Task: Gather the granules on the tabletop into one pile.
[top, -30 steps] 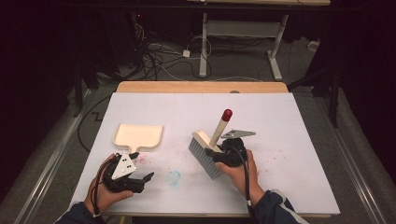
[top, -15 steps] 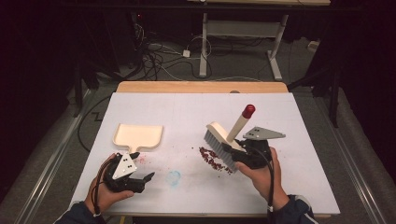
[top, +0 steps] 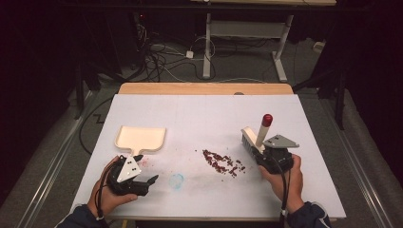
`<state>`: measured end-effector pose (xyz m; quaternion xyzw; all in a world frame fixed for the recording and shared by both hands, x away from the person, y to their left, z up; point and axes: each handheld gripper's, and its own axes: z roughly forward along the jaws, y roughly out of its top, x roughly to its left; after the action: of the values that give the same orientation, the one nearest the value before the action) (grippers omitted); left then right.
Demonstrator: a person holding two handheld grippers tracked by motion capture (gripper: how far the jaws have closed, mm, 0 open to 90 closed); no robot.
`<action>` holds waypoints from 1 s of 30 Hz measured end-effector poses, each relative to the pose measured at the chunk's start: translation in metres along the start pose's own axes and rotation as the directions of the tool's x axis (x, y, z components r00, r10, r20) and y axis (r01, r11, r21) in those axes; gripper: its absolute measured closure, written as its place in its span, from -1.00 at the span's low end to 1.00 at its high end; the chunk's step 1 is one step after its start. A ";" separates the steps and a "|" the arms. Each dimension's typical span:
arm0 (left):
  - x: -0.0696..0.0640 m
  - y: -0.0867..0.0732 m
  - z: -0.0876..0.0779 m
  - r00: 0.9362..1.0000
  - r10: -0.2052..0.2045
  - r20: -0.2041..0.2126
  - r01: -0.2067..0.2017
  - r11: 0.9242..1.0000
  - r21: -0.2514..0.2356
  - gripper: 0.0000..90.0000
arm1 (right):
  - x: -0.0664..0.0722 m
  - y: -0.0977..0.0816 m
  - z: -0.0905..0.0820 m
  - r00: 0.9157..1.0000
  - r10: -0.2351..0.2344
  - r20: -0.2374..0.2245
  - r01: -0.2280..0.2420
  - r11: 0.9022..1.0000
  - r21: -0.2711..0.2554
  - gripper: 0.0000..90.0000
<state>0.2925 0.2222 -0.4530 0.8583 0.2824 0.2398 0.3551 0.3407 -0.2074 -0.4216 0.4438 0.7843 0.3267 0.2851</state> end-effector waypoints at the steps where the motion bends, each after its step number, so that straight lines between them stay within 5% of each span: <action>1: 0.000 0.000 0.000 1.000 0.000 -0.001 0.000 1.000 0.001 -0.66 | 0.005 0.000 0.001 1.000 -0.014 0.002 0.014 1.000 -0.002 0.49; 3: 0.000 0.000 0.001 1.000 -0.001 -0.004 0.001 1.000 0.006 -0.66 | 0.016 0.002 0.002 0.997 -0.061 0.038 0.061 0.998 0.006 0.49; 6: -0.001 0.000 0.002 1.000 0.000 -0.005 0.000 1.000 0.011 -0.66 | 0.033 0.004 0.005 0.997 -0.059 0.053 0.058 0.998 0.014 0.49; 9: -0.002 0.000 0.001 1.000 0.009 -0.002 -0.009 1.000 0.008 -0.65 | 0.054 0.005 0.008 0.990 -0.110 0.084 0.107 0.994 0.039 0.48; 17: 0.002 -0.001 0.001 1.000 0.004 0.010 -0.004 1.000 -0.010 -0.64 | 0.095 0.023 0.022 0.992 -0.079 0.097 0.078 0.997 0.010 0.49; 30: 0.001 0.000 0.005 1.000 0.005 0.016 -0.005 1.000 0.007 -0.64 | 0.100 0.035 0.029 0.994 -0.071 0.078 0.074 0.997 -0.025 0.49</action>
<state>0.2958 0.2202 -0.4557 0.8621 0.2783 0.2329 0.3536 0.3357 -0.0978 -0.4287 0.4231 0.7837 0.3099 0.3329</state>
